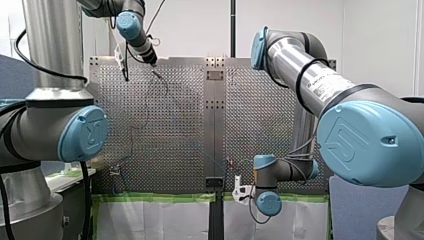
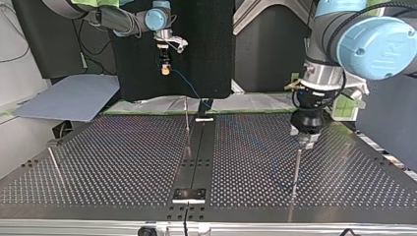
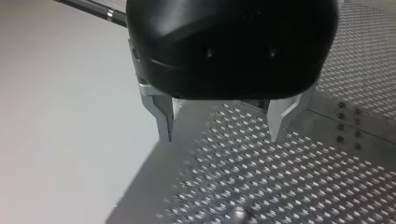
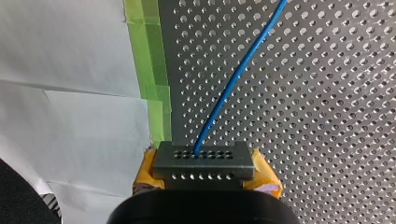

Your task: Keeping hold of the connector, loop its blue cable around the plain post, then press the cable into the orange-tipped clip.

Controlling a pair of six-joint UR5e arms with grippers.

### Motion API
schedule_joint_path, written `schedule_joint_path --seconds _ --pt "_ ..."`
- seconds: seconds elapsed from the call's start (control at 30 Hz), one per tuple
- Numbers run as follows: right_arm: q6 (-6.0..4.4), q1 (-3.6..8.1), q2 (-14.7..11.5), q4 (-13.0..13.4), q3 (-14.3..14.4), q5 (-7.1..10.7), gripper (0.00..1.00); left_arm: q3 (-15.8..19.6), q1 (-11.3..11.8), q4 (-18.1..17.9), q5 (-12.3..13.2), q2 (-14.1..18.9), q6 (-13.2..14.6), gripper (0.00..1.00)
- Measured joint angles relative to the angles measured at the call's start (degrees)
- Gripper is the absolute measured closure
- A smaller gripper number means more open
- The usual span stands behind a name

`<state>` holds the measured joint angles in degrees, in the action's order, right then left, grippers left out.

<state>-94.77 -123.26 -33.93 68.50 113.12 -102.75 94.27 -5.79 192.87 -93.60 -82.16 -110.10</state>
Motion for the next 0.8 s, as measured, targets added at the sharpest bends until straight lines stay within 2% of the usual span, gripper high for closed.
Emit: schedule_joint_path --seconds 0.23,0.57,0.8 --pt "0.00 0.00 0.0 0.0 0.0 0.00 1.00 0.0 -0.8 3.7 -2.8 -0.9 3.7 0.00" --pt "0.00 -0.06 0.0 0.1 0.0 0.10 1.00 0.0 -4.2 9.2 -7.3 -3.8 9.2 0.00" --pt "0.01 -0.07 0.0 0.0 0.0 0.33 1.00 0.0 -5.1 10.9 -10.7 -4.0 12.6 0.00"
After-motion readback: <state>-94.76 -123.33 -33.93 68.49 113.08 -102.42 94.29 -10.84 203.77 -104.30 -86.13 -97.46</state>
